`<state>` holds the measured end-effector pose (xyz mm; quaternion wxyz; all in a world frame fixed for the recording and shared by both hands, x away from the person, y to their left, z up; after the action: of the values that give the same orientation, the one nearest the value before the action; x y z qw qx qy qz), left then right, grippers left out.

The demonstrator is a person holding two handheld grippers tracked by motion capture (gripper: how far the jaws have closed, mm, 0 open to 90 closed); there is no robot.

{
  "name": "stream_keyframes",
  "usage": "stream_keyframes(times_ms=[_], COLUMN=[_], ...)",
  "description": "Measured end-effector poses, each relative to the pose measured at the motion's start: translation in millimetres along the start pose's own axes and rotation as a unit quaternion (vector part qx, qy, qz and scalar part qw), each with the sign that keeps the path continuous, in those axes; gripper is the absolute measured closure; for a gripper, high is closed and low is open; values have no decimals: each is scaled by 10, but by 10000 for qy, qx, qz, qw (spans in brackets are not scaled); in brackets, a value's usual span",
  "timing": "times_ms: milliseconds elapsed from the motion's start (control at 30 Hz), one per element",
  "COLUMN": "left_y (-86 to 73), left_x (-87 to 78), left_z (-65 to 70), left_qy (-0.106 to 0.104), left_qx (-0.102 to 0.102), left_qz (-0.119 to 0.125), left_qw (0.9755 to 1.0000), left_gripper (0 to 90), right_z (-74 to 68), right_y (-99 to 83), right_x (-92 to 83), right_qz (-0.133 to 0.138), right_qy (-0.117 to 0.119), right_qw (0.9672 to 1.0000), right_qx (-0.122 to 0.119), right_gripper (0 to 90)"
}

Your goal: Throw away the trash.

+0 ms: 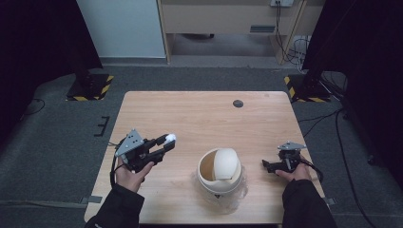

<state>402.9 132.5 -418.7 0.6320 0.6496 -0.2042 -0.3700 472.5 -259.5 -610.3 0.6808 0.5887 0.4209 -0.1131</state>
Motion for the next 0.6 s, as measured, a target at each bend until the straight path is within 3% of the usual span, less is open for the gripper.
stream_keyframes(times_ms=[600], left_y=[2], left_x=[135], left_z=[304], left_qy=[-468], left_qx=[79], left_qz=[-2], left_qw=[9989], left_gripper=[628], right_z=[1], right_y=[0], right_x=[0], right_qz=[0], right_qy=[0], right_qw=[10000], right_qx=[-8], right_gripper=[7])
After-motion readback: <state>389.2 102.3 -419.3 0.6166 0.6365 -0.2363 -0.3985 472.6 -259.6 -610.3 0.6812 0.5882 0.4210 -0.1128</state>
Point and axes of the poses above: each handheld gripper's, and its own axes: x roughly forward along the jaws, y roughly out of its top, z roughly to its right, the point moved 10 cm from there along x, roughly forward along the jaws, and after that the axes turned 3 degrees about x, right-handed, at the moved point
